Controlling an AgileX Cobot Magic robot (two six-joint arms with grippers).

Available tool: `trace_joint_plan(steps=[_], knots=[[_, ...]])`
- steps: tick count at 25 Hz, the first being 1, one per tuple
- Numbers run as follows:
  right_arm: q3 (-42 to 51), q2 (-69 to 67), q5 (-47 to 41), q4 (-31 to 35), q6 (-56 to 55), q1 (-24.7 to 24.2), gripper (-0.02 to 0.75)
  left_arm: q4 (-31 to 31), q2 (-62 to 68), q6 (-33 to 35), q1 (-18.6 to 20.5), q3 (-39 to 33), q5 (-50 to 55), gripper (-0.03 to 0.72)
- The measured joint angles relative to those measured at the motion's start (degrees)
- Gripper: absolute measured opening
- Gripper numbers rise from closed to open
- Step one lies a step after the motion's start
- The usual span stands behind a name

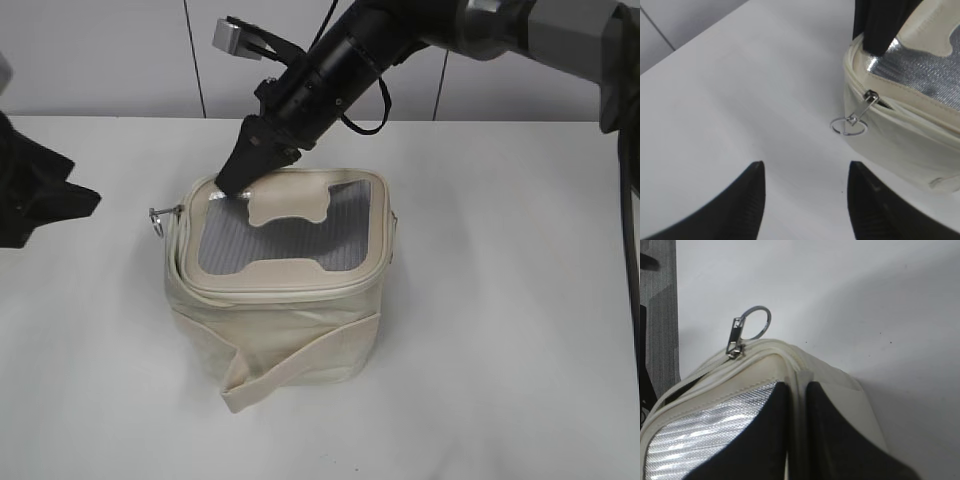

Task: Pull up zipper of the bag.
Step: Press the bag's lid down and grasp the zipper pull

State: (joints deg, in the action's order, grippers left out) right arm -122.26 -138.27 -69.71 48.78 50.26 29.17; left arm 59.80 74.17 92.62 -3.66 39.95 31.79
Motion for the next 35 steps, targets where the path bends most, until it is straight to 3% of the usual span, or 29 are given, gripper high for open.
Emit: trace_joint_plan(steps=[11, 25, 28, 33, 35], knots=[[0.0, 0.0, 0.0, 0.2, 0.0, 0.0, 0.082, 0.1, 14.6, 14.6, -7.2, 8.5, -0.5, 0.404], [0.0, 0.0, 0.0, 0.8, 0.0, 0.0, 0.074, -3.4, 18.3, 16.3, -10.8, 8.7, -4.5, 0.389], [0.0, 0.0, 0.0, 0.8, 0.0, 0.0, 0.074, -3.4, 18.6, 16.3, -10.9, 8.7, -4.9, 0.305], [0.0, 0.0, 0.0, 0.8, 0.0, -0.1, 0.074, -3.7, 18.6, 16.4, -10.9, 8.7, -4.9, 0.059], [0.0, 0.0, 0.0, 0.8, 0.0, -0.1, 0.074, -5.1, 18.6, 16.4, -10.9, 8.7, -4.4, -0.001]])
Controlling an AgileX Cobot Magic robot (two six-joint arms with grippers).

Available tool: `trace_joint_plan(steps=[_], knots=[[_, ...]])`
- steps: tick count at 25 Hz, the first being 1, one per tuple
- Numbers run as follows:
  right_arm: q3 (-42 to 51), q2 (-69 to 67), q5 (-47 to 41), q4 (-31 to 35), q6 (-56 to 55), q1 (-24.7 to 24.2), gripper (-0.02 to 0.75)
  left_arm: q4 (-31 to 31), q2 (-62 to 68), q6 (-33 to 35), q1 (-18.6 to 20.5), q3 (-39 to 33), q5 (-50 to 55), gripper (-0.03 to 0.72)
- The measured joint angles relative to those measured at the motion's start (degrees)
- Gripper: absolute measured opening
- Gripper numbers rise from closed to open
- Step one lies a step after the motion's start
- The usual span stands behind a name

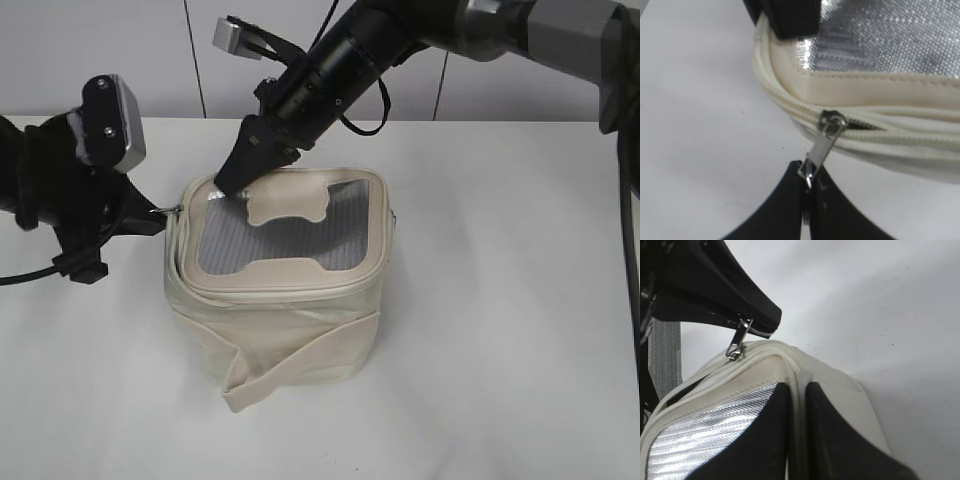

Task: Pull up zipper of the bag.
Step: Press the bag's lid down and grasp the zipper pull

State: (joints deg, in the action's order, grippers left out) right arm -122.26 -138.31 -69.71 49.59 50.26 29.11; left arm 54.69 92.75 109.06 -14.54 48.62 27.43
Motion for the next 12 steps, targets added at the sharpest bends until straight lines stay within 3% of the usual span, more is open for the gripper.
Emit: trace_joint_plan(steps=[3, 12], knots=[[0.0, 0.0, 0.0, 0.0, 0.0, 0.0, 0.074, -2.8, -0.8, -2.1, 0.0, 0.0, 1.0, -0.008], [0.0, 0.0, 0.0, -0.3, -2.5, 0.0, 0.074, -14.2, -9.0, -18.7, 0.0, 0.0, 9.9, -0.008]])
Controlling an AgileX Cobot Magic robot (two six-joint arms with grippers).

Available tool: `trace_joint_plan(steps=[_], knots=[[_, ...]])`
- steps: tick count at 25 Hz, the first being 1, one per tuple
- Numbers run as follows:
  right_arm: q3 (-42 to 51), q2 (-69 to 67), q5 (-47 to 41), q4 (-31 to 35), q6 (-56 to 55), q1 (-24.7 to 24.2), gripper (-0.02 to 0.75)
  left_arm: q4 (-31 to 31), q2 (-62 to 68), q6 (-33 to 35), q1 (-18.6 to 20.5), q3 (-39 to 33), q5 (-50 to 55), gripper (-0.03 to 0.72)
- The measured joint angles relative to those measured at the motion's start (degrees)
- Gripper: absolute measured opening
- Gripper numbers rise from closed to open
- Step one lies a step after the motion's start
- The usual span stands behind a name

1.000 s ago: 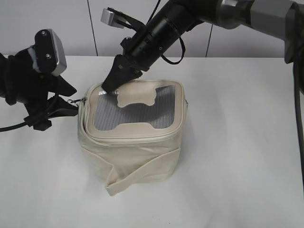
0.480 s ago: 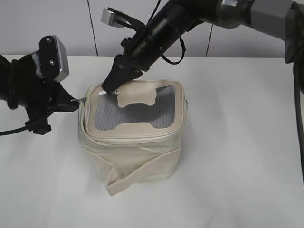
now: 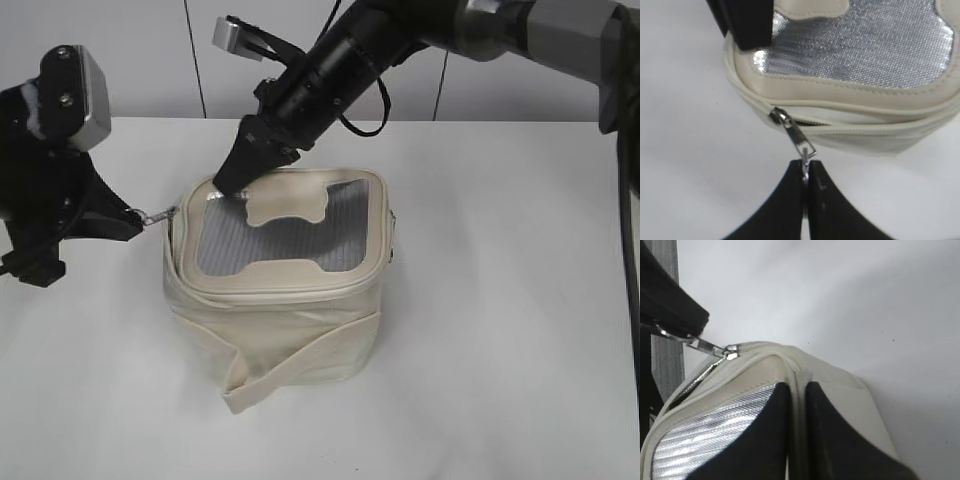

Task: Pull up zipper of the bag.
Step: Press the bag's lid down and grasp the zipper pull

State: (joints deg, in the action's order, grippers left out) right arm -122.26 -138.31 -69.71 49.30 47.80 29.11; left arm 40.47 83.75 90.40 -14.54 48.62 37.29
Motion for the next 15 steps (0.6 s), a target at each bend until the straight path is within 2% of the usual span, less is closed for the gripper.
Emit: trace_joint_plan(steps=[3, 10, 15], knots=[[0.0, 0.0, 0.0, 0.1, -0.8, 0.0, 0.074, -2.1, -1.1, -4.2, 0.0, 0.0, 4.0, -0.008], [0.0, 0.0, 0.0, 0.2, -4.1, 0.0, 0.074, -2.3, -1.5, -11.8, 0.0, 0.1, 11.3, -0.008], [0.0, 0.0, 0.0, 0.1, -5.2, 0.0, 0.071, -0.5, -1.8, -13.5, -2.0, 0.1, 16.4, -0.008]])
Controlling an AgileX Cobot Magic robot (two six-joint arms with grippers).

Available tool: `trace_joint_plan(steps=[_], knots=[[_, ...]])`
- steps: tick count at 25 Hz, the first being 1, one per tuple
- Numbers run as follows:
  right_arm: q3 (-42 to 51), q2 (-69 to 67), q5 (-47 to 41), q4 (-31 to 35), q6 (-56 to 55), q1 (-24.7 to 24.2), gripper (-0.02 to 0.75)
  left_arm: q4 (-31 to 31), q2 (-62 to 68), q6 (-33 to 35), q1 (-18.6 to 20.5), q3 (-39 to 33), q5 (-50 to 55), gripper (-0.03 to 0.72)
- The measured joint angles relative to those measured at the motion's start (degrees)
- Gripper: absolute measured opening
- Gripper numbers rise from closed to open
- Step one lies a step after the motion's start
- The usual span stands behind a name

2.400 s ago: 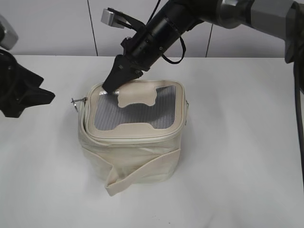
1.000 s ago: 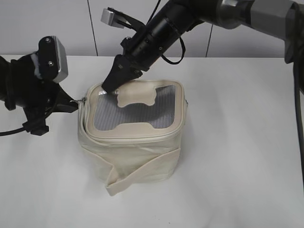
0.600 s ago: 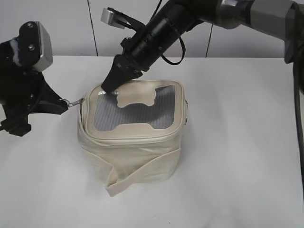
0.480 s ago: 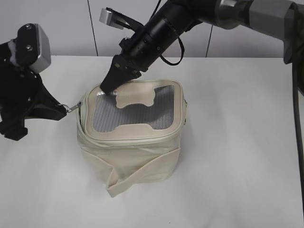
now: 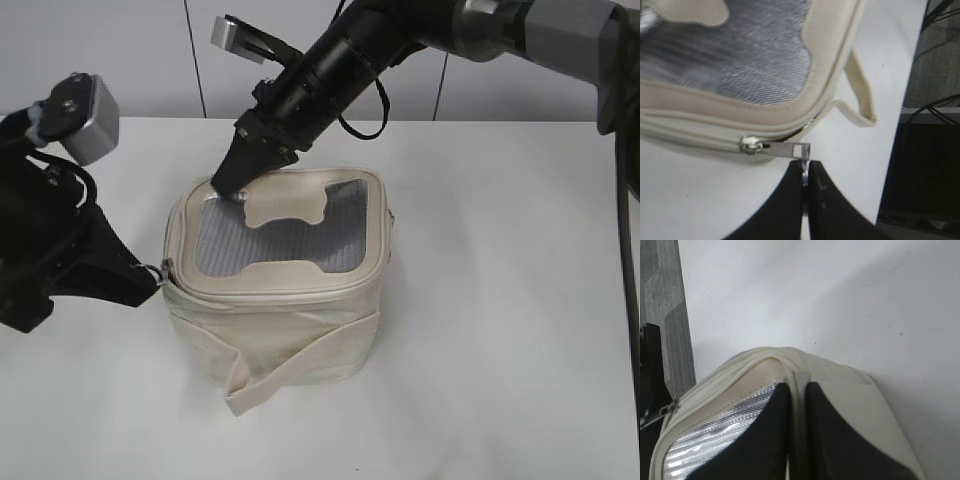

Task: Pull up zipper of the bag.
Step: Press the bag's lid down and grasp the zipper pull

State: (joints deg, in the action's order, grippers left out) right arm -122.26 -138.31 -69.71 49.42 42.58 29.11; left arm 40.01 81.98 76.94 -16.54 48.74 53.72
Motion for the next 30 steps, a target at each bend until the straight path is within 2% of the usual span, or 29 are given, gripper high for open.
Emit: trace_joint_plan(steps=[8, 16, 21, 30], knots=[[0.0, 0.0, 0.0, 0.3, -0.3, 0.1, 0.065, -0.9, -2.9, -0.1, -9.9, 0.0, 0.4, -0.008], [0.1, 0.0, -0.1, 0.4, -0.3, 0.1, 0.066, 0.4, -2.7, -0.2, -20.6, -0.1, -12.9, -0.008], [0.1, 0.0, -0.1, 0.2, -0.8, 0.1, 0.066, 3.6, 1.6, -0.3, -23.1, -0.1, -15.3, -0.008], [0.1, 0.0, 0.0, -0.2, -9.5, 0.0, 0.066, 4.4, 2.5, -3.3, -23.2, -0.1, -17.5, -0.008]])
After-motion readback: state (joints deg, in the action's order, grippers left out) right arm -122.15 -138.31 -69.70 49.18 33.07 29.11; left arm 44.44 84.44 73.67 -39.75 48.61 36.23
